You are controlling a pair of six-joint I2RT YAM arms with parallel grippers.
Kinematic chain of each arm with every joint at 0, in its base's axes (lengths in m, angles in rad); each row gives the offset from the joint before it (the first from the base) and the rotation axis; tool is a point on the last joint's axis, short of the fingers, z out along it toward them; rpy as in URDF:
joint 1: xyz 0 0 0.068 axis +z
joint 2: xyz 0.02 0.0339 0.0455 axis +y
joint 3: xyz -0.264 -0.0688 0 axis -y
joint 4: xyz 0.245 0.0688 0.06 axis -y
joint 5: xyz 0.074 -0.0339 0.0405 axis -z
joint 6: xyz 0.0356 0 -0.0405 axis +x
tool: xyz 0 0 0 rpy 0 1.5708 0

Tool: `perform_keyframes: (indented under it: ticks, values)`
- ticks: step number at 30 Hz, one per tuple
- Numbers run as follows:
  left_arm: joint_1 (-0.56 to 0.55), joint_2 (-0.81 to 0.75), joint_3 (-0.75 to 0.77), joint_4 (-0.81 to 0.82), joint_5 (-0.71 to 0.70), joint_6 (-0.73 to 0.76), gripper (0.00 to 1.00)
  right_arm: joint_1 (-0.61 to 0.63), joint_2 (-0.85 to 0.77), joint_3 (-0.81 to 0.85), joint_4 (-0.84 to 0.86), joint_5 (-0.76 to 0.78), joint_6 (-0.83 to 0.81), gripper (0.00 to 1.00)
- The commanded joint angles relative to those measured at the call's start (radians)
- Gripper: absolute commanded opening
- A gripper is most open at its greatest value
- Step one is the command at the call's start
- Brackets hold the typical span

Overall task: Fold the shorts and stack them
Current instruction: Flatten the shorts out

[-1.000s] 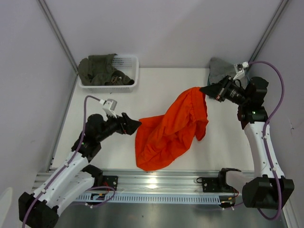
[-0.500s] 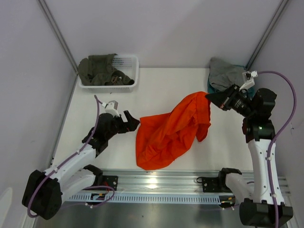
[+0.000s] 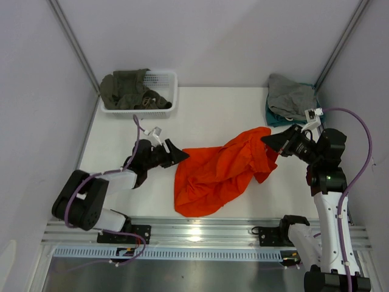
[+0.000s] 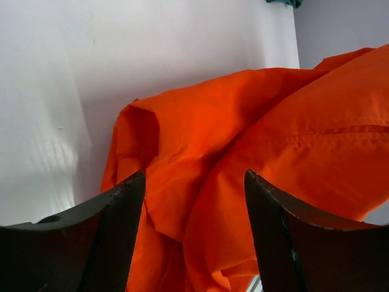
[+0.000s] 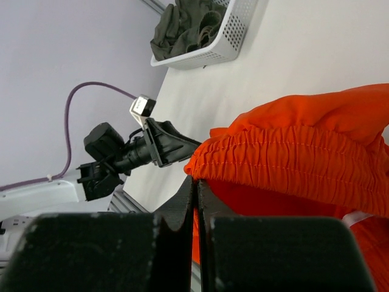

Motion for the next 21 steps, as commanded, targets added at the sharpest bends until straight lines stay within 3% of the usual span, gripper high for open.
perform_keyframes:
  ticks: [1,14,21]
  values:
    - [0.003,0.104,0.018,0.261,0.107,-0.125,0.69,-0.003,-0.020,0.001,0.029,-0.005,-0.016,0.00]
    - [0.003,0.363,0.075,0.529,0.075,-0.208,0.61,-0.001,-0.026,-0.012,0.055,-0.031,-0.002,0.00]
    - [0.009,0.391,0.136,0.467,0.022,-0.164,0.61,-0.001,-0.018,-0.022,0.072,-0.042,0.004,0.00]
